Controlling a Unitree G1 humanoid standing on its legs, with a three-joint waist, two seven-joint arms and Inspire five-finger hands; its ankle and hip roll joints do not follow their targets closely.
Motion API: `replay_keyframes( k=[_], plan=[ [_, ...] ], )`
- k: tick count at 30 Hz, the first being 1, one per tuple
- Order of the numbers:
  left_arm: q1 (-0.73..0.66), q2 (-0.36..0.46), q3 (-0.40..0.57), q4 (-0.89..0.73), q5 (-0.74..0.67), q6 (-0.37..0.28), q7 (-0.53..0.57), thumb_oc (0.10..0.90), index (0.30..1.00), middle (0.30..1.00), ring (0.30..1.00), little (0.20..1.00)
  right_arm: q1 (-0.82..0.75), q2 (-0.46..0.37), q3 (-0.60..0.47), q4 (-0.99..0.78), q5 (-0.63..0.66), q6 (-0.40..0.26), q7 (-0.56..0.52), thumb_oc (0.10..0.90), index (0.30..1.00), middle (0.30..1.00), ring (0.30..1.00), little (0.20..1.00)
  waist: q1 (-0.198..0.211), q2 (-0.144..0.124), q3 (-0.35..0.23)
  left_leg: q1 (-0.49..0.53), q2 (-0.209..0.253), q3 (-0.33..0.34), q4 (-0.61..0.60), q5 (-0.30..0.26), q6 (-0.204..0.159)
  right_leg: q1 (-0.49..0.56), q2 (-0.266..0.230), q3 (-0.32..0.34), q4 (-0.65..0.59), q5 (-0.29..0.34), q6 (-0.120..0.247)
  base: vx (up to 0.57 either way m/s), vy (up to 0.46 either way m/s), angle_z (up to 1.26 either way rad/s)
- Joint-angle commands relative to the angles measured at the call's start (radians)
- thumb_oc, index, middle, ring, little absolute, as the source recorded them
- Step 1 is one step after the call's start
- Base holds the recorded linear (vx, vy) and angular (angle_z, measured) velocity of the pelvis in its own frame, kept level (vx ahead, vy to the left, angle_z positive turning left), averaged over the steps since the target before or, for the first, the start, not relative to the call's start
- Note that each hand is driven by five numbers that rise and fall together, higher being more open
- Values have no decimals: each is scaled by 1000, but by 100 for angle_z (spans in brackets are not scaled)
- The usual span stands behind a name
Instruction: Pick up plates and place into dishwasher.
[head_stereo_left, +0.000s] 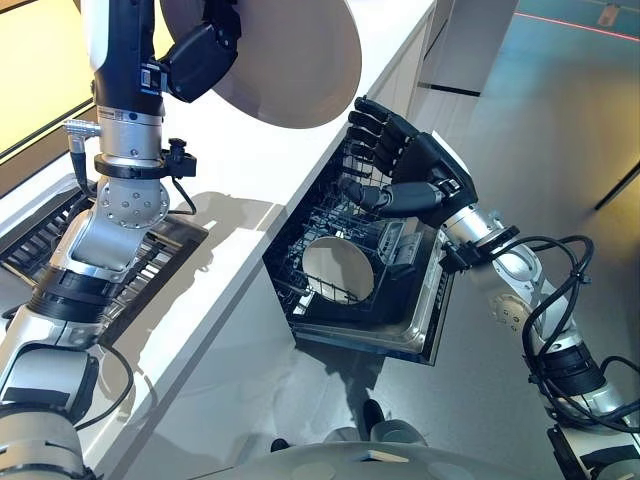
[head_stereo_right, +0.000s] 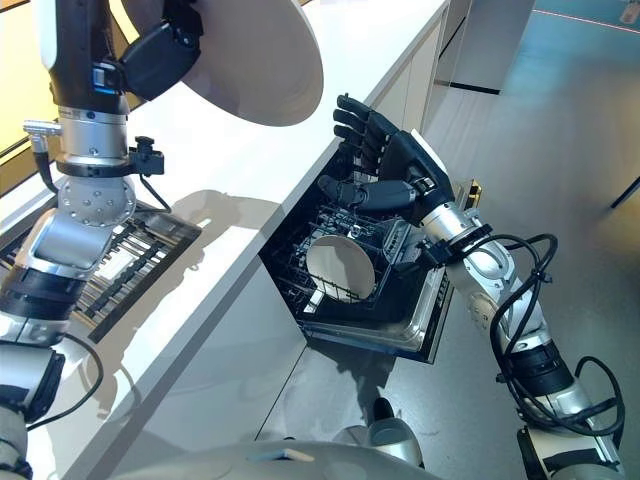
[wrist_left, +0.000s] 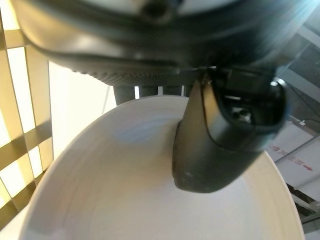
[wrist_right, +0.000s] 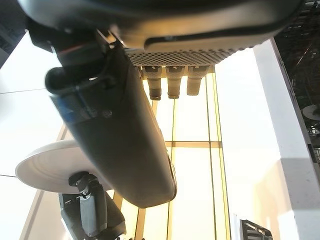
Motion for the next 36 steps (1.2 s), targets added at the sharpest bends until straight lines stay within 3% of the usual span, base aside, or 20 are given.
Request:
replay_keyframes(
  k=[1,15,28,29,30,36],
  plan=[
    [-116,-20,28,66,25,-88,70,100,300,300,300,200,-55,26,-41,-126,90,-104,14,800,900,900,900,900,-13,-9,-95,-9,-75,-12,5,-48,51,34,78,-24,13,-25,6,0,0,0],
    [-18,-230,-51,141,132,-187,117,100,300,300,300,200,-82,115,-17,-128,161,-121,17,800,900,900,900,900,-16,-33,-95,-2,-73,-5,5,-50,57,36,79,-22,12,-20,5,1,-2,-1],
    [41,-301,-88,167,122,-232,118,100,300,300,300,200,-135,135,-29,-136,182,-140,-17,800,900,900,900,900,-1,-49,-95,-4,-72,-1,5,-44,61,34,81,-29,11,-13,1,-9,-13,0],
    [43,-307,-96,163,130,-229,119,100,300,300,300,200,-136,133,-29,-138,178,-144,-25,372,533,533,533,472,0,-50,-96,-4,-72,-1,5,-45,61,35,80,-29,10,-13,2,0,0,0],
    [44,-311,-103,160,132,-224,120,100,300,300,300,200,-135,134,-29,-137,168,-152,-37,100,300,300,300,200,0,-50,-96,-4,-72,-2,5,-45,61,36,80,-29,9,-13,2,36,-6,0],
    [48,-317,-115,155,128,-215,111,100,300,300,300,200,-135,138,-31,-132,164,-165,-59,100,300,300,300,200,2,-50,-94,-1,-71,-2,5,-47,61,39,78,-32,8,-13,4,5,-3,0]
  ],
)
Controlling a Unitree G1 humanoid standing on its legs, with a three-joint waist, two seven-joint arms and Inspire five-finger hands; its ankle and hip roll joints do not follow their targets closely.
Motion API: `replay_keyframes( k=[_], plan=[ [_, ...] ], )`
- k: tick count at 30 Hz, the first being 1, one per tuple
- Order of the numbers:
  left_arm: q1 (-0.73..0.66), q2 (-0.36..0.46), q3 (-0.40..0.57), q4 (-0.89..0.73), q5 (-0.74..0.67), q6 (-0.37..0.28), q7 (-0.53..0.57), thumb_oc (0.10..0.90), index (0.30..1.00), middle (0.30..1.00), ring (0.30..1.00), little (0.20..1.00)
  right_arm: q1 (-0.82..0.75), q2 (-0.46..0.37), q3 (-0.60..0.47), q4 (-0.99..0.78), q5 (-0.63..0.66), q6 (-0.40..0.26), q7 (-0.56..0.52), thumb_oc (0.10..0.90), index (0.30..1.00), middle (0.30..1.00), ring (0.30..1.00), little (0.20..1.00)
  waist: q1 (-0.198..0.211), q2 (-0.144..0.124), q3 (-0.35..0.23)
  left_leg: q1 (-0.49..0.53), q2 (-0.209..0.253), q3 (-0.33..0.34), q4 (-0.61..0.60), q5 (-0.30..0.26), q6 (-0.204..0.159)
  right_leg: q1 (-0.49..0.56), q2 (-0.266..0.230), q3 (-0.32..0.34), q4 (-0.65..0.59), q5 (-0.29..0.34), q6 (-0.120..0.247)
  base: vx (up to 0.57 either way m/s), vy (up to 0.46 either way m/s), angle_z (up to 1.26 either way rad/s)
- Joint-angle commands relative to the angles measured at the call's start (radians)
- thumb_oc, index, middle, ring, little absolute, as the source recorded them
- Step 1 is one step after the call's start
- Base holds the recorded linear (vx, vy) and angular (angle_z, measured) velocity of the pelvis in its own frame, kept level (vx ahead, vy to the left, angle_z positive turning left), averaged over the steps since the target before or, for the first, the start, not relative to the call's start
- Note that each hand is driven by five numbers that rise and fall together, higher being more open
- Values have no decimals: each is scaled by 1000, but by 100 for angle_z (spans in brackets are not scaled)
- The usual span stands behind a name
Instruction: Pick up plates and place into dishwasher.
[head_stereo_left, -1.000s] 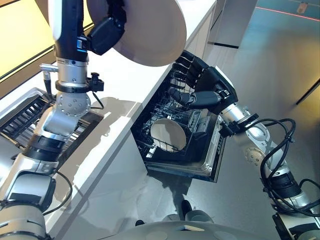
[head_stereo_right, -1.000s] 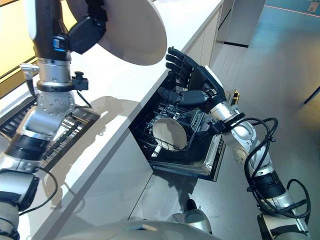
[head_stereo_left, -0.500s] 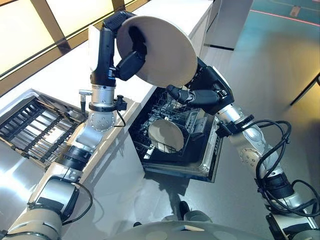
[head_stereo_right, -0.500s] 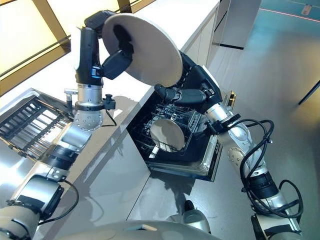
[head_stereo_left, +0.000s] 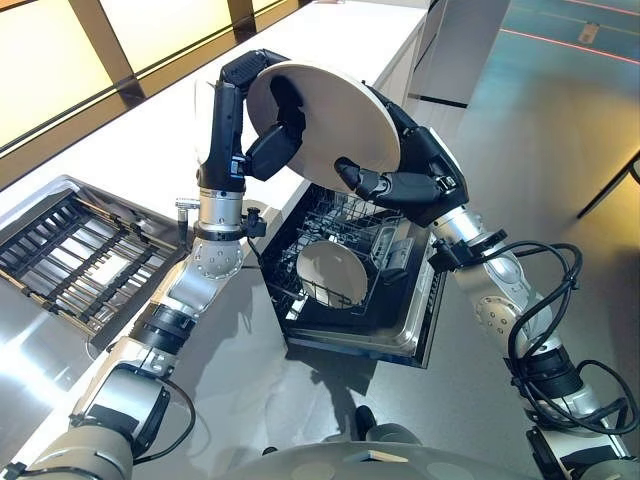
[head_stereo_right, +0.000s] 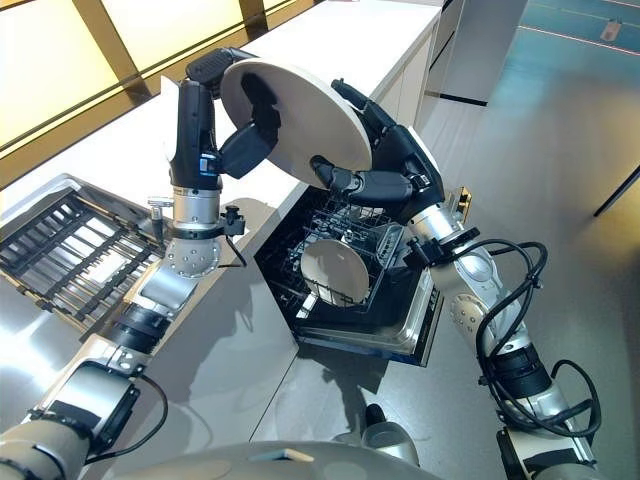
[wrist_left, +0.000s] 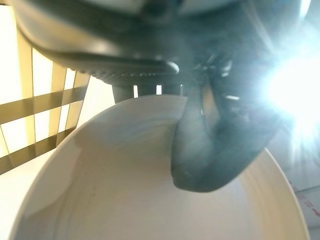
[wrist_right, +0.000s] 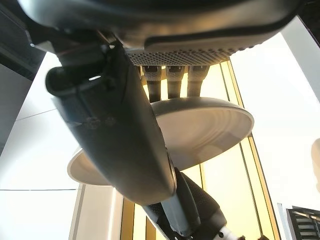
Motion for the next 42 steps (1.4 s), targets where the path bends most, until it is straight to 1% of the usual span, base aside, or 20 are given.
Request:
replay_keyframes(
  k=[1,7,8,9,10,13,15,19,22,24,25,26,27,29,30,32,35,37,40,42],
  plan=[
    [-92,24,-20,24,-11,-68,34,100,300,300,300,200,-136,47,-38,-114,38,-145,-12,100,300,300,300,200,-2,-14,-76,-4,-76,-15,4,-55,64,41,71,-39,7,-23,8,0,0,0],
    [-88,36,-19,21,-37,-54,-1,100,300,300,300,200,-132,42,-49,-113,37,-149,-4,100,300,300,300,200,-2,-12,-76,-7,-76,-11,4,-44,63,37,70,-40,8,-13,7,-5,-2,0],
    [-88,39,-22,19,-63,-41,-31,251,429,429,429,351,-131,41,-50,-113,34,-150,-4,100,300,300,300,200,-2,-11,-75,-6,-76,-11,4,-45,63,37,70,-40,9,-14,7,0,0,0],
    [-87,44,-23,18,-93,-30,-62,622,747,747,747,722,-132,36,-53,-114,34,-147,-7,100,300,300,300,200,-2,-10,-76,-8,-77,-12,4,-44,63,35,69,-40,8,-13,8,0,0,0],
    [-86,47,-23,16,-100,-29,-71,800,900,900,900,900,-131,33,-55,-115,33,-146,-8,100,300,300,300,200,-2,-9,-76,-8,-77,-13,4,-44,63,35,69,-39,8,-13,8,0,0,0],
    [-84,69,-19,6,-121,-18,-124,800,900,900,900,900,-128,20,-63,-107,20,-148,-17,100,300,300,300,200,0,-7,-75,-8,-76,-12,4,-44,62,36,69,-40,7,-12,9,0,0,0],
    [-86,100,-13,-16,-176,23,-200,800,900,900,900,900,-118,9,-75,-100,-16,-156,-30,100,300,300,300,200,3,-3,-75,-9,-75,-13,4,-44,60,35,67,-42,7,-11,10,0,0,0],
    [-72,142,10,-64,-371,186,-372,800,900,900,900,900,-107,-20,-98,-81,-76,-163,-63,100,300,300,300,200,13,4,-70,-9,-76,-20,4,-42,59,37,65,-50,8,-12,13,0,0,0],
    [-38,156,53,-141,-483,284,-453,800,900,900,900,900,-96,-43,-131,-61,-131,-162,-101,100,300,300,300,200,27,8,-65,-13,-76,-32,4,-41,59,37,62,-60,8,-12,14,0,0,0],
    [8,157,97,-239,-526,324,-498,800,900,900,900,900,-76,-58,-159,-40,-212,-169,-156,100,300,300,300,200,43,10,-56,-16,-78,-47,4,-40,60,39,59,-71,9,-13,14,0,0,0],
    [13,156,100,-247,-526,328,-499,800,900,900,900,900,-75,-58,-159,-40,-221,-169,-160,100,300,300,300,200,44,11,-56,-16,-79,-48,4,-39,60,39,59,-72,9,-13,14,-3,-24,7],
    [55,159,134,-325,-538,345,-516,800,900,900,900,900,-57,-73,-181,-20,-287,-179,-197,100,300,300,300,200,58,11,-50,-19,-80,-63,4,-38,61,41,57,-80,9,-14,13,-3,-25,9],
    [80,156,149,-356,-551,351,-533,800,900,900,900,900,-46,-81,-189,-10,-320,-185,-218,100,300,300,300,200,64,10,-48,-20,-82,-70,4,-38,61,42,56,-84,9,-15,13,-2,-35,9],
    [136,146,183,-411,-646,342,-586,800,900,900,900,900,-20,-107,-213,20,-430,-195,-276,100,300,300,300,200,80,8,-42,-24,-84,-88,4,-37,62,46,53,-93,7,-16,11,1,-25,7],
    [146,143,189,-420,-660,344,-597,800,900,900,900,900,-16,-110,-214,25,-439,-197,-283,100,300,300,300,200,81,8,-42,-24,-84,-90,4,-37,62,47,53,-95,7,-16,11,2,-20,7],
    [191,126,209,-461,-734,366,-660,800,900,900,900,900,-6,-126,-224,62,-536,-184,-344,100,300,300,300,200,97,6,-38,-27,-85,-102,4,-35,61,50,50,-108,6,-17,11,11,-27,7],
    [248,120,227,-494,-865,402,-745,800,900,900,900,900,-9,-162,-224,139,-621,-175,-400,100,300,300,300,200,121,5,-29,-33,-86,-122,4,-31,63,54,46,-125,5,-17,9,15,-28,13],
    [285,129,239,-507,-909,414,-782,800,900,900,900,900,-14,-183,-216,172,-668,-161,-429,100,300,300,300,200,134,5,-25,-35,-86,-131,4,-27,62,56,42,-134,5,-16,8,16,-30,24],
    [344,159,258,-516,-1004,472,-868,800,900,900,900,900,-36,-227,-196,250,-744,-121,-474,100,300,300,300,200,165,5,-16,-41,-89,-150,4,-23,63,60,36,-156,4,-18,7,22,-31,21],
    [373,176,266,-518,-1031,514,-913,800,900,900,900,900,-56,-259,-180,294,-772,-94,-495,100,300,300,300,200,179,6,-12,-44,-91,-160,4,-20,64,62,33,-167,4,-18,6,36,-27,14]
  ],
)
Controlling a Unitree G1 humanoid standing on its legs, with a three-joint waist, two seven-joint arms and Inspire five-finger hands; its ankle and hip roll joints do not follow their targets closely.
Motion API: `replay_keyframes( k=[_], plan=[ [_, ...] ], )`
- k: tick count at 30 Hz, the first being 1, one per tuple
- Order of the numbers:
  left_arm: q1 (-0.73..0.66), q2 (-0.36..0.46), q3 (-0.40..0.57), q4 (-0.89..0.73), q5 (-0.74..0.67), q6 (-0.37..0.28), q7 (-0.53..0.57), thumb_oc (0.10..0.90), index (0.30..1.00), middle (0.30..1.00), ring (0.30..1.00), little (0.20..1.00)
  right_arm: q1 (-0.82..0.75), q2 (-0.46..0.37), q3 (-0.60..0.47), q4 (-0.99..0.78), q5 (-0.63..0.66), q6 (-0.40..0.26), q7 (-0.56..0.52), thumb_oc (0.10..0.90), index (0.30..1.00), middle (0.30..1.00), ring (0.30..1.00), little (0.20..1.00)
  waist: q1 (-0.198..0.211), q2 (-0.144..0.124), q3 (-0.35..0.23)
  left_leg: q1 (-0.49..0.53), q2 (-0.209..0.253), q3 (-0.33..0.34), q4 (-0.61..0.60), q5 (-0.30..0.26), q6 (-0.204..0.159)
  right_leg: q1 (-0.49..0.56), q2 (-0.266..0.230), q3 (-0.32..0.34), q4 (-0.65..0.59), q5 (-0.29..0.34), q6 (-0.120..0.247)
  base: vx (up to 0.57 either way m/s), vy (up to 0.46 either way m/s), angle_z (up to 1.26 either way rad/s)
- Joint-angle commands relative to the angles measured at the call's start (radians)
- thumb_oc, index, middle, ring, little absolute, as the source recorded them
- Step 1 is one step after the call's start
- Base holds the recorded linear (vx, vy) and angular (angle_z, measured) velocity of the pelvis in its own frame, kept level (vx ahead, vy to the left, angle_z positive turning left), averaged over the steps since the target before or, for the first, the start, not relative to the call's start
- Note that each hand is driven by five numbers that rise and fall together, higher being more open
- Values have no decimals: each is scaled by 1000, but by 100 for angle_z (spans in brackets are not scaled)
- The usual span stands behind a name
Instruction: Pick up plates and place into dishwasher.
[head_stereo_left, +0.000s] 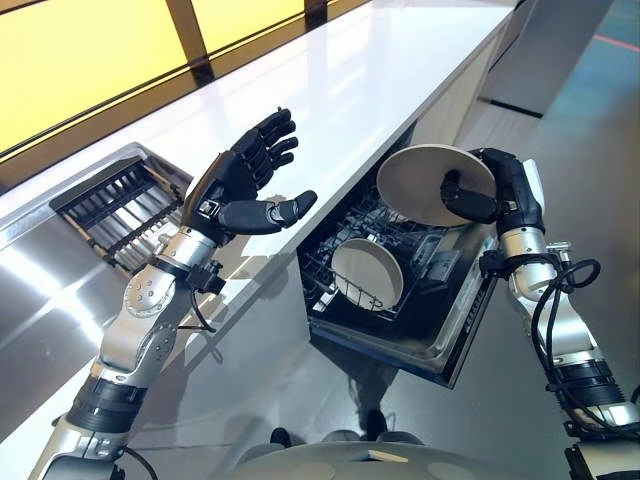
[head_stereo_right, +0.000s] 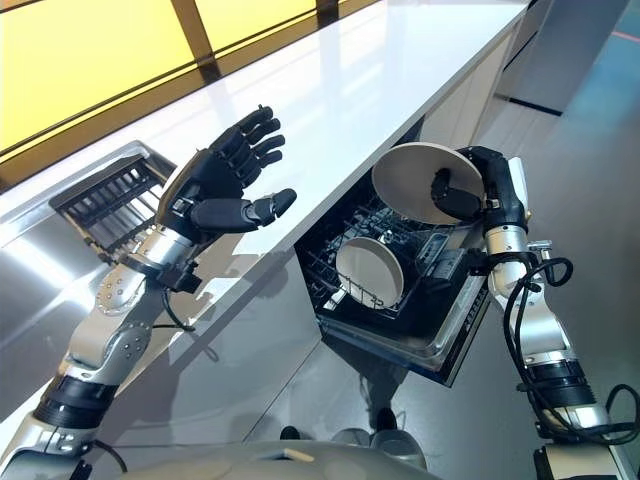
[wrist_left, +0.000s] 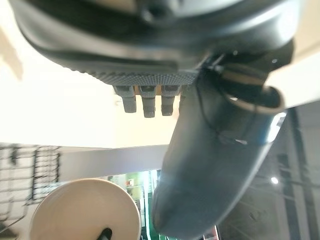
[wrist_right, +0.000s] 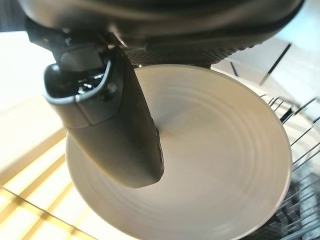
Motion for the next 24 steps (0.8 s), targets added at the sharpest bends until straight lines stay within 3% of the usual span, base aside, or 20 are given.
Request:
replay_keyframes(
  k=[1,5,9,19,24],
  plan=[
    [-21,75,54,-84,-109,-2,-108,800,900,900,900,900,-176,-103,-37,12,-96,-36,-96,100,300,300,300,200,31,-33,-44,-17,-87,-55,6,-28,61,44,44,-69,9,-13,7,42,-28,24],
    [48,147,36,-101,-105,28,-206,800,900,900,900,900,-226,-188,15,138,-103,27,-136,100,300,300,300,200,63,-29,-32,-26,-87,-71,6,-23,60,49,38,-93,9,-15,6,53,-32,18],
    [67,205,13,-116,-162,12,-235,800,900,900,900,900,-280,-235,68,258,-73,47,-150,100,300,300,300,200,82,-22,-22,-37,-88,-81,6,-16,60,45,31,-110,9,-12,10,46,-26,26],
    [-6,308,-85,-147,-256,31,-338,800,900,900,900,900,-459,-312,216,520,-29,31,-118,100,300,300,300,200,98,-3,19,-72,-89,-91,6,-10,59,11,20,-111,9,-3,18,15,-17,9],
    [-111,347,-157,-124,-287,20,-318,800,900,900,900,900,-597,-324,312,636,-8,7,-114,100,300,300,300,200,95,13,64,-104,-91,-94,6,-2,60,-19,18,-101,9,5,15,-86,-16,6]
  ],
)
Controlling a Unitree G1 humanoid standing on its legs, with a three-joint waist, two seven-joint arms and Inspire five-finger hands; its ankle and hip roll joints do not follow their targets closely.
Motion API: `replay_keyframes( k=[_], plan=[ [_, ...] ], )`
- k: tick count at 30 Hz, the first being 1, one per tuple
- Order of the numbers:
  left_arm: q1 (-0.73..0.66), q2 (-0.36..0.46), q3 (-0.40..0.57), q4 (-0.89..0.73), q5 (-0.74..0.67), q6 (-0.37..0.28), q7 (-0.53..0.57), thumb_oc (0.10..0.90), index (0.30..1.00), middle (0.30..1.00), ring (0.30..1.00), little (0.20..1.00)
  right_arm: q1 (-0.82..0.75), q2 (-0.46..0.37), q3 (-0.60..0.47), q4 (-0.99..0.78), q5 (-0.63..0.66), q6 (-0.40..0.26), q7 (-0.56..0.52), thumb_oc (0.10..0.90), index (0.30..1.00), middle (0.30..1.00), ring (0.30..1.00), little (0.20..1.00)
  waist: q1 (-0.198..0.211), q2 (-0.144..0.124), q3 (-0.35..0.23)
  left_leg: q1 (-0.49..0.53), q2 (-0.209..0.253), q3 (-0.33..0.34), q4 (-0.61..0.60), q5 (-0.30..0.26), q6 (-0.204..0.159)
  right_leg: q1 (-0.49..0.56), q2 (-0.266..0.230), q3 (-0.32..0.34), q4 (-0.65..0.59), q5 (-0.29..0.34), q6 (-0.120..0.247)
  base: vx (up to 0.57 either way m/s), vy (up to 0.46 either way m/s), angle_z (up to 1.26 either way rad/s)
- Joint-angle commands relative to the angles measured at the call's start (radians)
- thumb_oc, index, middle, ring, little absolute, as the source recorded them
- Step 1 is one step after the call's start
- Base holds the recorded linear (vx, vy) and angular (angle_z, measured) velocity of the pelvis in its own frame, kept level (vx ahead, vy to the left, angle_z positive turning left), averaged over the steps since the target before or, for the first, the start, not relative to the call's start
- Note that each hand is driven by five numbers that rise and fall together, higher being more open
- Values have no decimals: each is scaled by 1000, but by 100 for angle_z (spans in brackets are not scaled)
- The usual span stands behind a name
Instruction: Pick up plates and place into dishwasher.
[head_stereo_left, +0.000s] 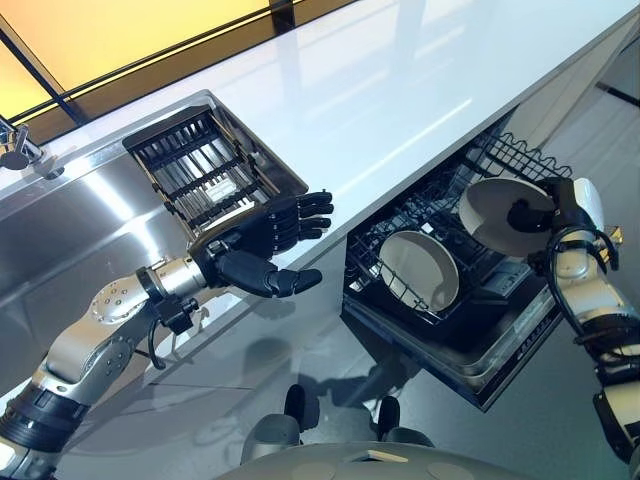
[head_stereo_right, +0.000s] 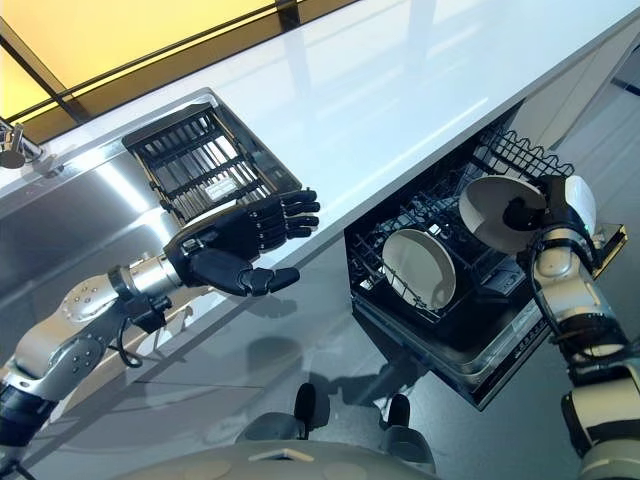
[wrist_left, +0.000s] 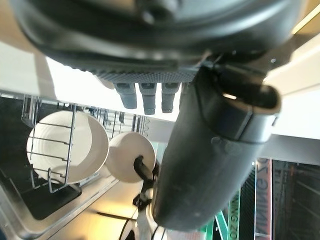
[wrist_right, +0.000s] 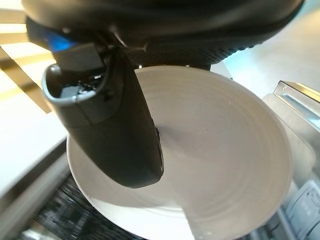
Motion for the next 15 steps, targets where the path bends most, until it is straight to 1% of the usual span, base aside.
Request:
replay_keyframes(
  k=[1,5,11,13,15],
  plan=[
    [-118,20,-48,-84,-102,-85,-33,800,900,900,900,900,-254,-129,74,-19,13,-104,-46,100,300,300,300,200,-7,-11,-7,-27,-77,10,2,-33,57,1,33,-4,5,19,14,-69,-18,4],
    [-176,43,-76,-78,-127,-99,-62,800,900,900,900,900,-335,-141,128,46,14,-104,-48,100,300,300,300,200,-8,6,27,-47,-79,7,2,-28,54,-16,31,-3,5,23,9,-65,-15,0],
    [-250,81,-138,-70,-123,-83,-99,800,900,900,900,900,-455,-151,204,160,23,-126,-28,100,300,300,300,200,-7,32,67,-74,-85,-1,2,-22,53,-42,25,-3,6,27,5,-54,-13,2],
    [-266,100,-149,-60,-154,-67,-121,800,900,900,900,900,-485,-147,219,189,35,-133,-15,100,300,300,300,200,-4,39,78,-84,-88,-4,2,-20,52,-51,23,-6,7,27,3,-49,-16,3],
    [-261,109,-154,-48,-198,-25,-169,800,900,900,900,900,-504,-139,230,201,54,-134,-12,100,300,300,300,200,-1,46,89,-91,-89,-5,2,-18,51,-60,20,-9,10,28,2,-40,-6,3]
  ],
)
